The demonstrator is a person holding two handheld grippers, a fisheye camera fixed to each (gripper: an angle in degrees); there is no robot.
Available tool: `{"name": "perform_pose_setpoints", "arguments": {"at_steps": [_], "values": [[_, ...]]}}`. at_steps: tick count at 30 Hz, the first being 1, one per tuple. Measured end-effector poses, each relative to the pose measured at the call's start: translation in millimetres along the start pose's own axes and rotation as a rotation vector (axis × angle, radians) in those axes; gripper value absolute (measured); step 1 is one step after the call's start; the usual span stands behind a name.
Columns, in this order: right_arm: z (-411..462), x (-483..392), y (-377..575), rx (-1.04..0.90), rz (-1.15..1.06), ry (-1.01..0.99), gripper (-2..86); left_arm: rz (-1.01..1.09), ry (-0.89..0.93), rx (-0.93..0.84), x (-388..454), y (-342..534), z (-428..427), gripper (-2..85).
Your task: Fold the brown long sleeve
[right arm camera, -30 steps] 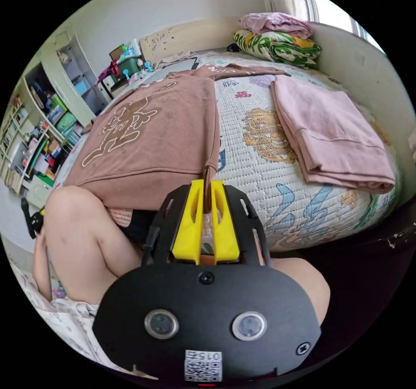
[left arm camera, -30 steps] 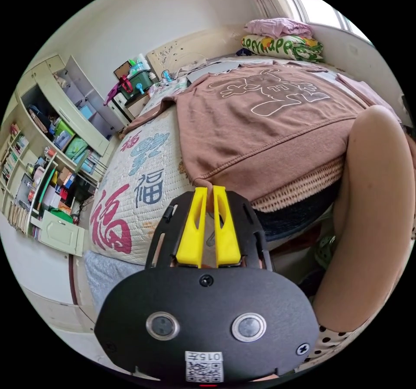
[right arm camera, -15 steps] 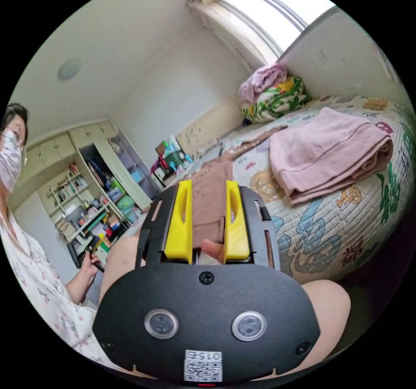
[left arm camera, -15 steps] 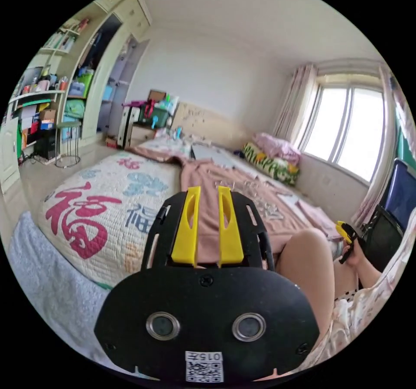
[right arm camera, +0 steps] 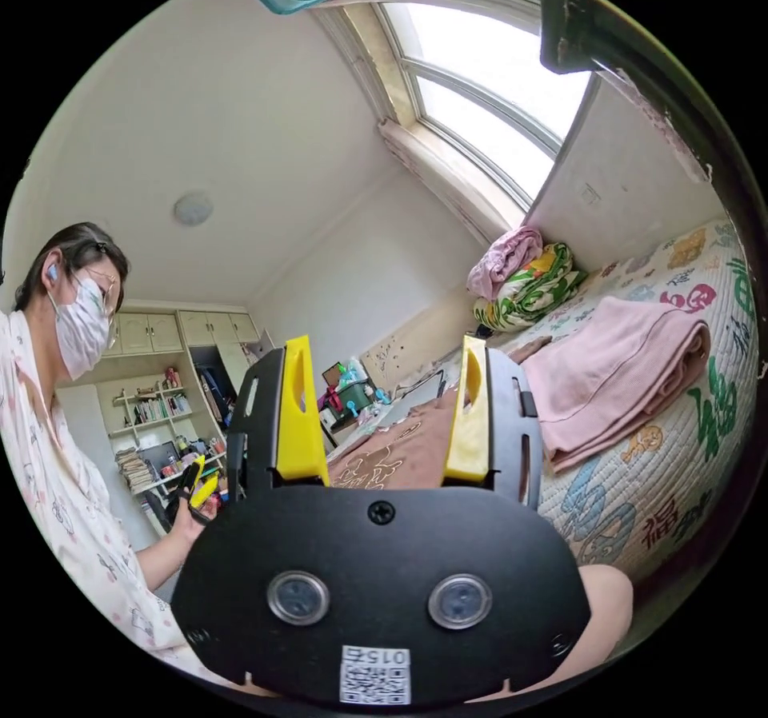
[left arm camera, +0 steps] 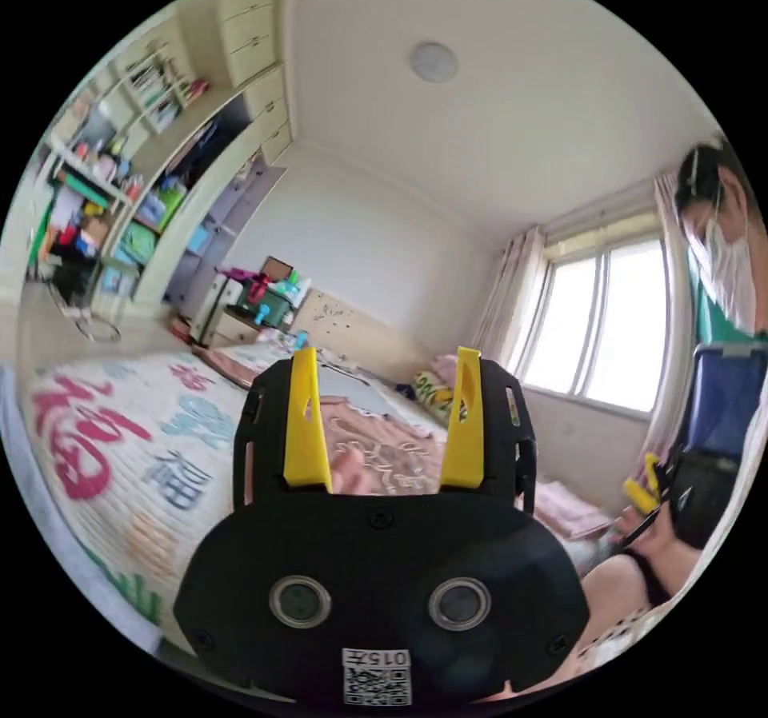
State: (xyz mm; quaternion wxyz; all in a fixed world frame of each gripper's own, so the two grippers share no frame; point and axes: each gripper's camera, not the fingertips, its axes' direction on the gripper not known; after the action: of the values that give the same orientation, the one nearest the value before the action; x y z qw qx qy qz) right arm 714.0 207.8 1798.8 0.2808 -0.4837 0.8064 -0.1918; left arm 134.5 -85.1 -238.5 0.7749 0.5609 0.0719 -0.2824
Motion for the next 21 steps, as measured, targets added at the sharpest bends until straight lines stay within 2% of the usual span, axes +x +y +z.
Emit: {"name": "perform_pose_setpoints", "arguments": {"at_steps": [2,6,9,11,13,16,18,21], "values": [[19,-23,-8,-0.006,0.045,-0.005,21.8,-0.1,0.157,-0.071,14,27,55,21.5],[88,-67,-23,-0.05,0.187,-0.008,17.0,-0.075,0.258,-0.221,64,63,159,18.5],[156,-86,-42,-0.192,0.257,-0.048,12.9,-0.162,0.296,-0.314,103,95,251,14.0],[190,-97,-56,-0.221,0.272,-0.072,11.4,-0.197,0.354,-0.378,130,121,307,13.3],[222,-108,-75,-0.22,0.269,-0.077,9.9,-0.213,0.292,-0.452,161,155,361,14.7],[287,-113,-112,-0.263,0.257,-0.031,8.7,-0.162,0.181,-0.464,173,187,387,16.6],[356,-105,-132,-0.375,0.27,0.022,9.0,-0.169,0.116,-0.486,160,212,390,16.8],[460,-90,-135,-0.509,0.262,0.099,10.6,-0.221,0.035,-0.623,132,260,398,16.5]]}}
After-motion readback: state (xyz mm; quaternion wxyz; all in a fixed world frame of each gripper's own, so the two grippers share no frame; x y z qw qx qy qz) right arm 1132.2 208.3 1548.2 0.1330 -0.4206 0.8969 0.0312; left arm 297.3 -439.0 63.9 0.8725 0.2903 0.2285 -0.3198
